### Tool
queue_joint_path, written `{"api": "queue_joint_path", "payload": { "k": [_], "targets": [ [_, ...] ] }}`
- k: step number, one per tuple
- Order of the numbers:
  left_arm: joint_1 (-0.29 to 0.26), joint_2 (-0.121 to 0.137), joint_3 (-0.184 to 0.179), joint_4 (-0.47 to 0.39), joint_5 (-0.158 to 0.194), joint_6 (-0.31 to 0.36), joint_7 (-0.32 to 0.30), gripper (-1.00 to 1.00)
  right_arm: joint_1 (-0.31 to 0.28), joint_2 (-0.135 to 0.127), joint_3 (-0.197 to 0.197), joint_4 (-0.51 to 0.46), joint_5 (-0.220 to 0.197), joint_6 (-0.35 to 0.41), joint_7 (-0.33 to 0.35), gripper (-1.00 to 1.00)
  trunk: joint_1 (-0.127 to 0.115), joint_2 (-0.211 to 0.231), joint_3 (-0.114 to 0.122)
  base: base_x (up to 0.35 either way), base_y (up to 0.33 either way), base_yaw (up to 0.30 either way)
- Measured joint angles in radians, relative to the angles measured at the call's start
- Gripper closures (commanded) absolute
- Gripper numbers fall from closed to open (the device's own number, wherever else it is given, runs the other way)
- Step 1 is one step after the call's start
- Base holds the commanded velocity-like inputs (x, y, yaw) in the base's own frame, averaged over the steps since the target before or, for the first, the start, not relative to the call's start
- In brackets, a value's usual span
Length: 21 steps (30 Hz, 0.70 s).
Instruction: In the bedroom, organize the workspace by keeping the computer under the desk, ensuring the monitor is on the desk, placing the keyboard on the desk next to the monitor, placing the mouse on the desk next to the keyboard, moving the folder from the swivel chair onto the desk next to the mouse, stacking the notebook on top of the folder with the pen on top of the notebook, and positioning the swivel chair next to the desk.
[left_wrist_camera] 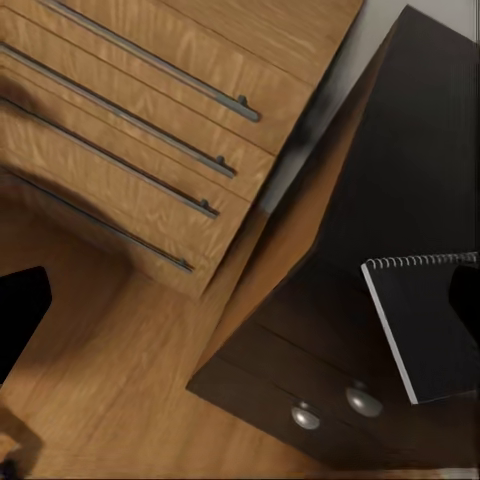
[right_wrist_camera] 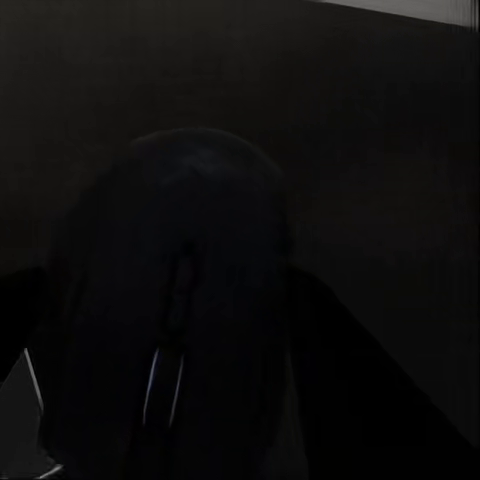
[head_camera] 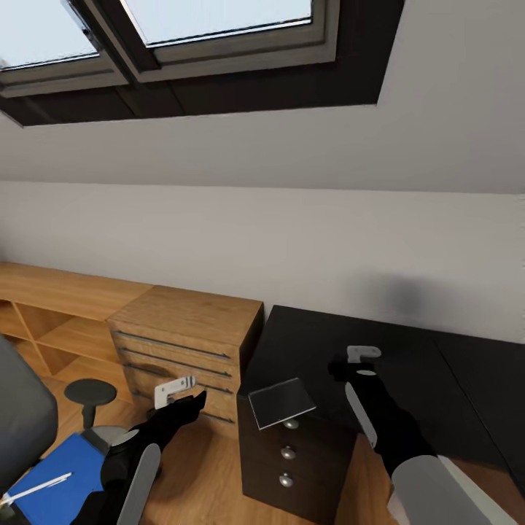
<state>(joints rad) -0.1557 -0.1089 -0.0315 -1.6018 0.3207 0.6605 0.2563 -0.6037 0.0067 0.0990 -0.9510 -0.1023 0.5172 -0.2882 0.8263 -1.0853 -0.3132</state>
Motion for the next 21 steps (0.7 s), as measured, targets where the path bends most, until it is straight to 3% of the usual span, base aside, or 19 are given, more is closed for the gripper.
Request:
{"api": "queue_joint_path", "payload": {
  "k": [3,9,16,21],
  "targets": [
    [0.0,0.0,0.0,0.0,0.0,0.0,0.0,-1.0,0.0,0.0,0.0,0.0,0.0,-0.001,0.0,1.0,-0.011,0.021,0.01,-0.338,0.0,-0.029],
    [0.0,0.0,0.001,0.0,0.0,0.0,0.0,-1.0,0.002,0.0,-0.001,0.002,0.0,-0.002,0.0,1.0,-0.035,0.063,0.034,-0.047,0.0,-0.227],
    [0.0,0.0,0.003,0.003,0.001,0.0,0.0,-1.0,0.002,0.0,0.0,0.002,0.0,-0.004,0.0,1.0,-0.061,0.112,0.063,-0.25,0.0,-0.242],
    [0.0,0.0,0.003,0.006,0.001,0.0,0.0,-1.0,0.002,-0.002,-0.001,0.002,0.0,-0.005,0.0,1.0,-0.062,0.112,0.068,-0.081,0.0,-0.243]
  ]
}}
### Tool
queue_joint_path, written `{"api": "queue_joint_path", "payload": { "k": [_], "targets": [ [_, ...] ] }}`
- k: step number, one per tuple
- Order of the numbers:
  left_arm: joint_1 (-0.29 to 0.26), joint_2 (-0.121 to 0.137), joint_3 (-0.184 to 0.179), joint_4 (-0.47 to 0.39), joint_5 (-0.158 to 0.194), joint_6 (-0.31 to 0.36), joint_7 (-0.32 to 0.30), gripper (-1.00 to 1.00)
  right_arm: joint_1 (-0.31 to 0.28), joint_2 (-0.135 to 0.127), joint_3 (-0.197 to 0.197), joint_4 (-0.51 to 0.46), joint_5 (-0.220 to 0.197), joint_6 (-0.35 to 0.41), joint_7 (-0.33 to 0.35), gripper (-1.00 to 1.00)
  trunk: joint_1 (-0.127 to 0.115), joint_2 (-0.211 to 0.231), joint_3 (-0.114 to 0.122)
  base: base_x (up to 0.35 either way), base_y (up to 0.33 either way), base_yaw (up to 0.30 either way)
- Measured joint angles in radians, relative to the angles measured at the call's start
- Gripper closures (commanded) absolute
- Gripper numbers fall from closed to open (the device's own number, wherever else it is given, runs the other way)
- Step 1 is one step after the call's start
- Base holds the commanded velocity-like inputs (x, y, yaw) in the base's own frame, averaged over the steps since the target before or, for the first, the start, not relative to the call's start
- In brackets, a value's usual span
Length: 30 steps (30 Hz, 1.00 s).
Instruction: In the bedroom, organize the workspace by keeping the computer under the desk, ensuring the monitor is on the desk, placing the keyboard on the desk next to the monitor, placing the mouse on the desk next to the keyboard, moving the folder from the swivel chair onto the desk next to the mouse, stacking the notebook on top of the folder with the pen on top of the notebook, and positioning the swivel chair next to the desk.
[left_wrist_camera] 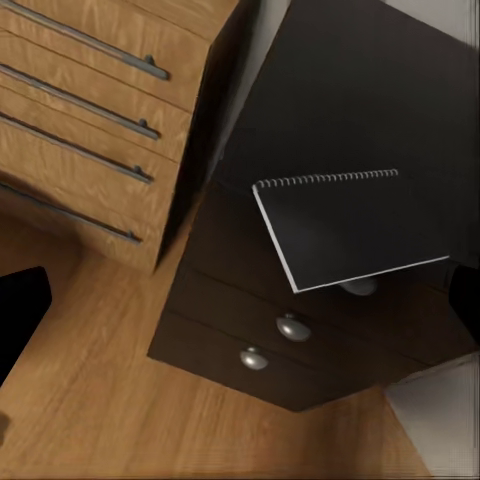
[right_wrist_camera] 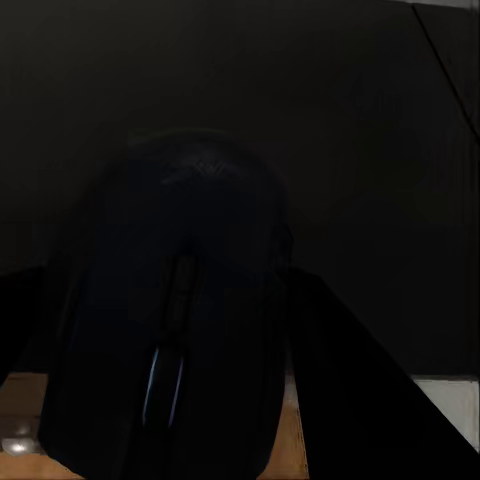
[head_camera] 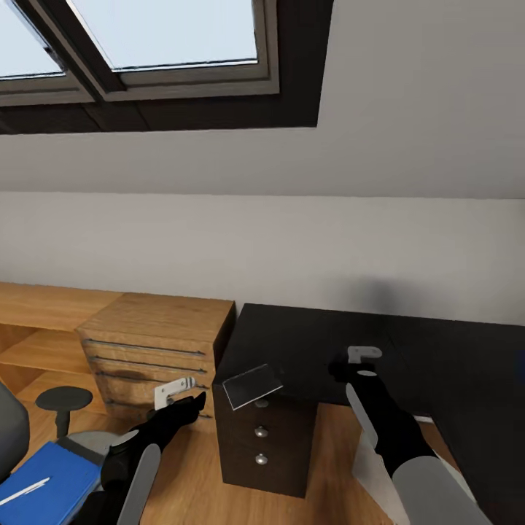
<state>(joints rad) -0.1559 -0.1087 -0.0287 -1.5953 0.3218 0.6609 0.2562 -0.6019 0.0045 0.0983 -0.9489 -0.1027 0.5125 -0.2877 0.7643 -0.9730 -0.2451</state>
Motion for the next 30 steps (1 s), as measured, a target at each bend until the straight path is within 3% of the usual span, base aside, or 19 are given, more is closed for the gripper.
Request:
{"api": "queue_joint_path", "payload": {
  "k": [6,12,15,18,19,22,30],
  "targets": [
    [0.005,0.009,0.0,0.015,-0.001,-0.001,0.0,-1.0,0.0,-0.001,0.0,0.0,0.0,0.0,0.0,1.0,0.0,0.0,0.006,-0.011,0.0,-0.244],
    [0.085,0.031,0.002,0.096,-0.004,-0.035,-0.005,-1.0,0.001,0.0,0.0,-0.002,0.0,-0.001,0.0,1.0,0.0,0.0,0.008,-0.001,0.0,-0.112],
    [0.134,0.06,0.002,0.18,-0.004,-0.104,-0.008,-1.0,0.001,0.001,0.0,-0.002,0.0,0.0,0.0,1.0,0.0,0.0,0.008,0.0,0.0,-0.01],
    [0.145,0.068,0.002,0.276,-0.004,-0.174,-0.009,-1.0,0.001,0.001,-0.001,-0.003,0.0,0.001,0.0,1.0,0.0,0.0,0.009,0.0,0.0,-0.016],
    [0.148,0.07,0.001,0.385,-0.006,-0.288,-0.01,-1.0,0.001,0.001,-0.002,-0.003,0.0,0.001,-0.001,1.0,0.0,0.0,0.008,0.0,0.0,-0.081],
    [0.15,0.071,0.0,0.493,-0.008,-0.396,-0.01,-1.0,0.001,0.001,-0.012,-0.003,-0.001,0.001,-0.002,1.0,0.0,0.0,0.009,0.0,0.0,-0.198],
    [0.15,0.081,0.0,0.528,-0.006,-0.432,-0.009,-1.0,0.001,0.0,-0.088,0.001,-0.001,0.0,-0.002,1.0,0.0,0.0,0.009,0.0,0.0,-0.253]
  ]
}}
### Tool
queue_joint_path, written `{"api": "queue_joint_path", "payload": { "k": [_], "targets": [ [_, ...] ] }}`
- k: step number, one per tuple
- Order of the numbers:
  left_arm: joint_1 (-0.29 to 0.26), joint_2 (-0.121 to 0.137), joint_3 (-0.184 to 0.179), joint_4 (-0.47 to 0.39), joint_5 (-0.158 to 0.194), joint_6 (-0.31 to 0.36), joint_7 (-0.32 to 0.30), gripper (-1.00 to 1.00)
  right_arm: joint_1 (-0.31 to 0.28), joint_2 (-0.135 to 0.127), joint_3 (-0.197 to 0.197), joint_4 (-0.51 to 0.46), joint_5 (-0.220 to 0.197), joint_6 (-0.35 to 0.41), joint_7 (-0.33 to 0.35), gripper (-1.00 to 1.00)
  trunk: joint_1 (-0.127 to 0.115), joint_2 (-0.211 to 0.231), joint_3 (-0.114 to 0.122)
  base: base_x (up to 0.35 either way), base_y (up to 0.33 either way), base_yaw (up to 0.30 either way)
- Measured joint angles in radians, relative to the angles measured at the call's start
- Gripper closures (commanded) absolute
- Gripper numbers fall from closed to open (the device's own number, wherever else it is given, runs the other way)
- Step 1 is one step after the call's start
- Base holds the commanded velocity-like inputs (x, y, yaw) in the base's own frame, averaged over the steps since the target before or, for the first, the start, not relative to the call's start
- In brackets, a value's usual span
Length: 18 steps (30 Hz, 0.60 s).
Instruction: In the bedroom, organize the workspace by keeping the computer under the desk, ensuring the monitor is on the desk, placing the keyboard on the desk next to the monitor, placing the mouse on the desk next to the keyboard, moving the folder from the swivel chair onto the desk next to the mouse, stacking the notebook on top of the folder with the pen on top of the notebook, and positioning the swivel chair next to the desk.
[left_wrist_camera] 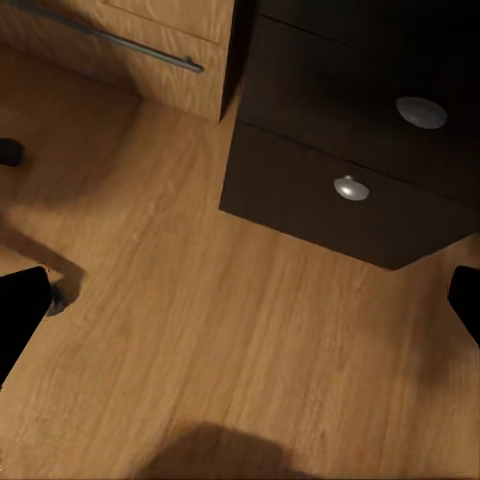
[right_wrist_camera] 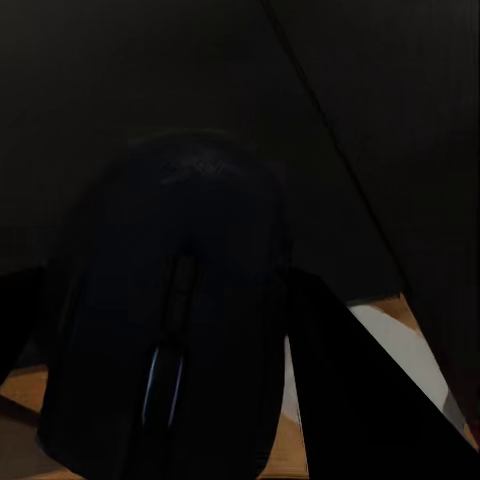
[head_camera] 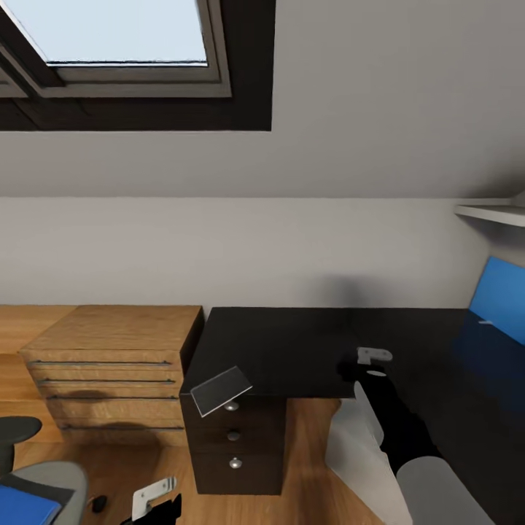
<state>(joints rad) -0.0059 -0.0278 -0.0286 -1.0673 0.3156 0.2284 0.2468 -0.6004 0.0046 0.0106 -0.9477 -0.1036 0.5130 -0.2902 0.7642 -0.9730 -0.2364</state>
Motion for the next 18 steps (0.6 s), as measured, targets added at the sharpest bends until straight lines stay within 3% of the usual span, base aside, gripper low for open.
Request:
{"api": "queue_joint_path", "payload": {
  "k": [4,12,18],
  "targets": [
    [0.0,0.007,0.0,0.001,0.001,-0.001,0.0,-1.0,0.0,0.001,-0.032,0.004,0.0,0.0,0.0,1.0,0.0,0.0,0.0,0.0,0.0,-0.261],
    [0.0,0.009,0.0,0.002,0.001,-0.002,0.0,-1.0,0.0,-0.001,-0.053,0.017,0.0,-0.002,0.001,1.0,0.0,0.0,0.0,0.0,0.0,-0.264],
    [0.0,0.009,0.0,0.002,0.001,-0.002,0.0,-1.0,0.0,-0.002,-0.137,0.043,0.0,-0.005,0.002,1.0,0.0,0.0,0.0,0.0,0.0,-0.268]
  ]
}}
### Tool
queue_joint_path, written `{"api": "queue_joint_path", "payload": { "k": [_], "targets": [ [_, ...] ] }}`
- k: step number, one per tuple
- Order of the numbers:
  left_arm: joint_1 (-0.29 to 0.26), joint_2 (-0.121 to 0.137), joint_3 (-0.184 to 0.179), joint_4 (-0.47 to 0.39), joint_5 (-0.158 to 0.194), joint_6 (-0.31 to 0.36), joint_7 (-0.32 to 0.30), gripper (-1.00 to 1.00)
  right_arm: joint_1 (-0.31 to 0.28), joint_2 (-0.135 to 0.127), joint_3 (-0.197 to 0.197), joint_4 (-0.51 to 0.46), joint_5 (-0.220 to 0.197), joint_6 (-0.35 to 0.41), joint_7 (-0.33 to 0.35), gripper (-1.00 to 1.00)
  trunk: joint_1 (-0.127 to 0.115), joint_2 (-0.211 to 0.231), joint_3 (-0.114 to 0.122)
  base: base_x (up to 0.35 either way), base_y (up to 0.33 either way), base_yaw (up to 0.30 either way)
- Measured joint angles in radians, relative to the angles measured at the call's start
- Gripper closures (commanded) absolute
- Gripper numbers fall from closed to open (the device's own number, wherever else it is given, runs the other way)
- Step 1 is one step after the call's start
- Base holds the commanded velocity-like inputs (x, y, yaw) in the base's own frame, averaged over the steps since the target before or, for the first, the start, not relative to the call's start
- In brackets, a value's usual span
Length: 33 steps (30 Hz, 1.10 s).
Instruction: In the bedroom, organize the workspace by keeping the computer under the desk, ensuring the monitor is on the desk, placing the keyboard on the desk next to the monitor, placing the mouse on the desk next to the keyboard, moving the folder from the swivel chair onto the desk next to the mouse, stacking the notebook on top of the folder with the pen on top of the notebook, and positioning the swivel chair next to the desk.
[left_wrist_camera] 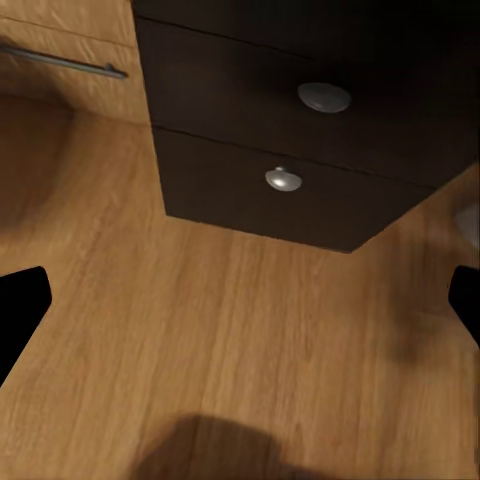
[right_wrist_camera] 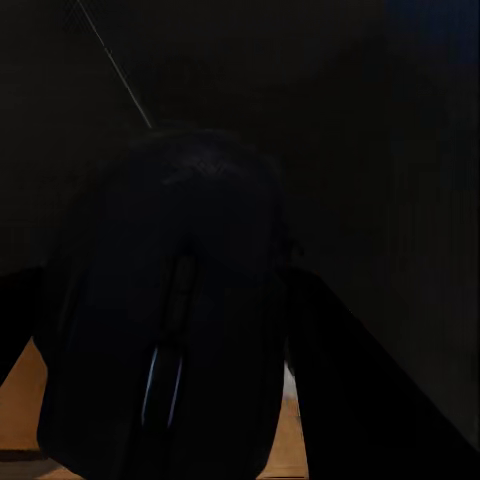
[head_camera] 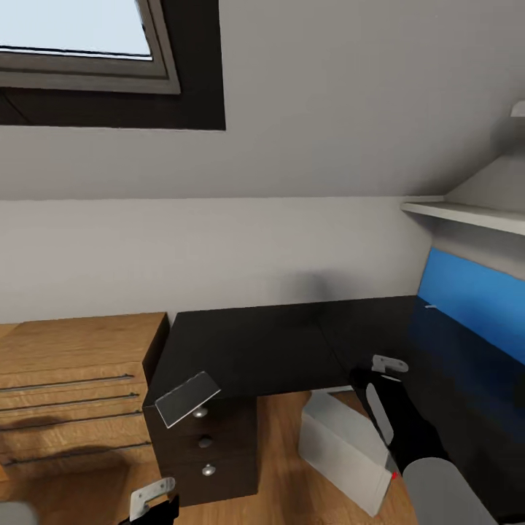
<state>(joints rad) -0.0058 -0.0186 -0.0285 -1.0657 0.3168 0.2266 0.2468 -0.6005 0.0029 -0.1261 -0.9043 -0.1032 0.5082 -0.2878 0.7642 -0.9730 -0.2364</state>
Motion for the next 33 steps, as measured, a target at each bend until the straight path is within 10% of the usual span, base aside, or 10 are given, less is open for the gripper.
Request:
{"api": "queue_joint_path", "payload": {
  "k": [7,8,11,33],
  "targets": [
    [0.0,0.0,0.0,0.0,0.0,0.0,0.0,-1.0,0.0,0.0,-0.093,0.045,0.001,-0.042,-0.002,1.0,0.0,0.0,0.0,0.0,0.0,-0.269],
    [0.0,0.001,0.0,0.0,0.0,0.0,0.0,-1.0,0.0,-0.002,-0.1,0.169,0.0,-0.174,-0.008,1.0,0.0,0.0,0.0,0.0,0.0,-0.269],
    [0.0,0.001,0.0,0.0,0.001,0.0,0.0,-1.0,0.0,-0.003,-0.106,0.226,-0.001,-0.237,-0.056,1.0,0.0,0.0,0.0,0.0,0.0,-0.274],
    [0.0,0.001,0.0,0.001,0.003,0.002,0.0,-1.0,0.0,0.007,-0.104,0.229,-0.004,-0.237,-0.072,1.0,0.0,0.0,0.002,-0.02,0.017,-0.082]
  ]
}}
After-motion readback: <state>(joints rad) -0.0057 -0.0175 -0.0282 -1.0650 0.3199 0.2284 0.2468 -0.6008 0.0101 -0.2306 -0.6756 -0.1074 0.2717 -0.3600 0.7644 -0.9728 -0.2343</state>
